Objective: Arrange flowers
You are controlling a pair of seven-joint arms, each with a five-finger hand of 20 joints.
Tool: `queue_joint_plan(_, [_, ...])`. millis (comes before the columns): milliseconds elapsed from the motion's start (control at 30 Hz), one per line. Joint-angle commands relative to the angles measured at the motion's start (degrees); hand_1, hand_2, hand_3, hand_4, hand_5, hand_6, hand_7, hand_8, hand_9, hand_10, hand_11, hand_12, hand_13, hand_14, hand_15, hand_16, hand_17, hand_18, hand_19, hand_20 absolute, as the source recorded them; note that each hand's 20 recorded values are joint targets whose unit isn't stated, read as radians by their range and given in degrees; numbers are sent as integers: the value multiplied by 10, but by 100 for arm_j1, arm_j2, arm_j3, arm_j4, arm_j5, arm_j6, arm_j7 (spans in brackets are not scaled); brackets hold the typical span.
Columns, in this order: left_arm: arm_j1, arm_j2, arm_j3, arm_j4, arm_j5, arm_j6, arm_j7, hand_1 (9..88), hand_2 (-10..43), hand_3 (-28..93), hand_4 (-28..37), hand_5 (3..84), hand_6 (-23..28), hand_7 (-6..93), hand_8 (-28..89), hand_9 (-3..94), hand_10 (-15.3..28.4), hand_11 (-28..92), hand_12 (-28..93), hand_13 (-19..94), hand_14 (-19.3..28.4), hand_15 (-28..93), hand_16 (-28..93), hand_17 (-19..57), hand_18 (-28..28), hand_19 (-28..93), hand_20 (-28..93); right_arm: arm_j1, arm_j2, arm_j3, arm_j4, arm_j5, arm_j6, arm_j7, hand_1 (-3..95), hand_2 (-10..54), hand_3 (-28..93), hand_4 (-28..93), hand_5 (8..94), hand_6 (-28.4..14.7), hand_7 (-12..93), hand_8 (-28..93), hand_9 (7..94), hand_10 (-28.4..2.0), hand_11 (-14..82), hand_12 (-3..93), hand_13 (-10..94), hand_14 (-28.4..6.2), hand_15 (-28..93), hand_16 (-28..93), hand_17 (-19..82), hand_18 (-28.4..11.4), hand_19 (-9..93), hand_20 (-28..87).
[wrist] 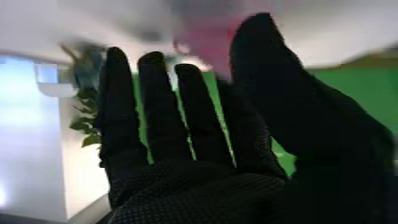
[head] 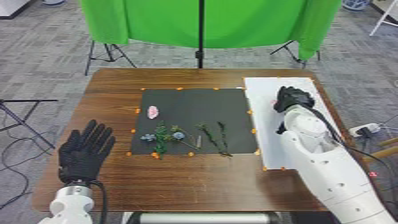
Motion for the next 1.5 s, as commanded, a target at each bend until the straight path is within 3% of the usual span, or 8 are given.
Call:
queue_joint_plan(33, [58,-43,36,37,-7,67,-48,296,144,777,-283,454,104,107,-97,393,160,227,80,287,164,394,-90,-90,146,383,111,-127,-109,-107,214,-98,407,-68,632,-95,603,-283,567,-14,146,-128,544,-122,127,135,521,-120,293,162,234,-210,726,266])
queue_joint_plan(133, [104,-41,26,17,-22,68,-48,295,144,777,-283,455,105,107,-97,394,160,228,81,287,163,395,-90,-89,146,383,111,-188,-82,-123,199,-158,630,-107,699,-95,464,-283,688,7,173,-106,718,-123,163,210,626,-90,339,240,261,-207,761,304])
queue_joint_plan(233, [154,-38,3,5,-35,63,-30,296,144,777,-283,455,105,108,-97,394,160,228,80,288,163,396,-90,-89,146,382,111,-194,-36,-161,104,-136,819,-121,934,-95,-225,192,756,5,208,-12,816,-109,72,339,666,-70,317,330,274,-208,767,332])
queue_joint_plan(267, [130,-35,5,16,-28,74,-44,295,144,778,-283,455,105,108,-97,394,160,228,80,288,163,396,-91,-89,146,382,112,-205,3,-180,33,-123,881,-121,942,-95,-256,227,761,5,212,-9,822,-108,67,345,669,-69,314,338,276,-209,770,331])
queue_joint_plan(767, [97,-39,-1,23,-29,36,-77,295,144,777,-283,456,105,107,-97,395,159,226,81,288,164,396,-92,-89,146,382,113,-381,-51,-872,-1848,105,1144,-1112,946,-95,-283,292,746,4,201,-20,817,-113,65,340,665,-72,309,335,278,-217,771,315])
queue_joint_plan(900, [9,-34,35,58,-10,26,-120,294,144,776,-283,456,105,108,-97,395,159,227,81,288,165,398,-91,-89,146,382,113,-349,-254,-1154,-1729,9,1202,-1845,946,-95,-283,289,740,3,193,-17,797,-115,90,318,659,-75,318,324,274,-216,772,312])
queue_joint_plan(1167, [-32,-36,73,42,-78,118,-155,295,145,777,-283,458,106,109,-98,395,161,228,80,288,164,398,-92,-89,145,383,113,-191,-518,-1675,-1401,-379,951,-2344,946,-95,-283,298,719,9,188,-48,767,-114,122,280,644,-73,331,314,268,-211,767,308])
queue_joint_plan(1500, [11,4,51,6,-65,127,-126,293,147,777,-283,458,108,104,-96,394,160,222,81,288,165,389,-90,-88,145,381,114,-381,-449,-1722,-1639,-269,709,-2235,935,-95,-283,324,705,16,191,-94,739,-115,158,234,635,-71,339,299,267,-210,767,305])
